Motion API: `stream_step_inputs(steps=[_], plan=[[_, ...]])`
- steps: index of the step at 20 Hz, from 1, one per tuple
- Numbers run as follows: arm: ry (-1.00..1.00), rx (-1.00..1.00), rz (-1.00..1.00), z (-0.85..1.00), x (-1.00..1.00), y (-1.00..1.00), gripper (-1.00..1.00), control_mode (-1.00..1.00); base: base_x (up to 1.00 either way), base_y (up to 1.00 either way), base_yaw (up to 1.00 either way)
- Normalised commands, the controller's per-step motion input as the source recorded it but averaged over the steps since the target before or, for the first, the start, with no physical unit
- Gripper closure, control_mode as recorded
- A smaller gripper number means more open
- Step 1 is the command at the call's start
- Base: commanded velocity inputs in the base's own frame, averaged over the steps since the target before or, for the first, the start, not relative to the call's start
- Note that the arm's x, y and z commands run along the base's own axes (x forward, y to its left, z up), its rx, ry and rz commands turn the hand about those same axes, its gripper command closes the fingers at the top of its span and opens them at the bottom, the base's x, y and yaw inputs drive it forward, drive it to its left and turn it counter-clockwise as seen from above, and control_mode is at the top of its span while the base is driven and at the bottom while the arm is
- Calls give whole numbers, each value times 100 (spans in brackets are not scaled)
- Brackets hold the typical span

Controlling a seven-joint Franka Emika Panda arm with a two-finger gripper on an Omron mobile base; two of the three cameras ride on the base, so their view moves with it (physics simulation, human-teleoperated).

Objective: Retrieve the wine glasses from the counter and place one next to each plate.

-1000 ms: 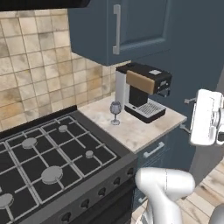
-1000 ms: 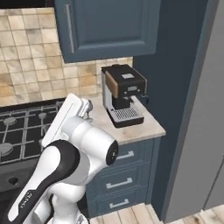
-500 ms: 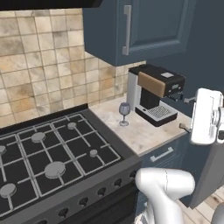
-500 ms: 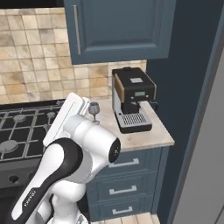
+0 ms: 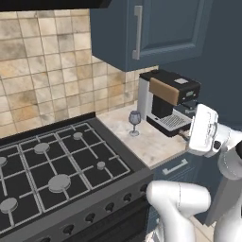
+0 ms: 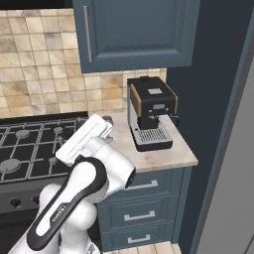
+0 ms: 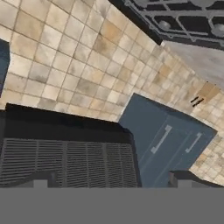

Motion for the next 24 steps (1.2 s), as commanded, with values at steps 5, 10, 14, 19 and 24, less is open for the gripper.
stream_step_inputs(steps=[5,10,14,19,24], plan=[[24,36,0,-60,100,19,-100,-100,0,0,0],[32,0,-1,-49,93,0,-100,-100,0,0,0],[35,0,-3,-63,81,0,-100,-100,0,0,0],[26,0,-2,-58,71,0,-100,-100,0,0,0],[13,0,-1,-60,52,-8,-100,-100,0,0,0]])
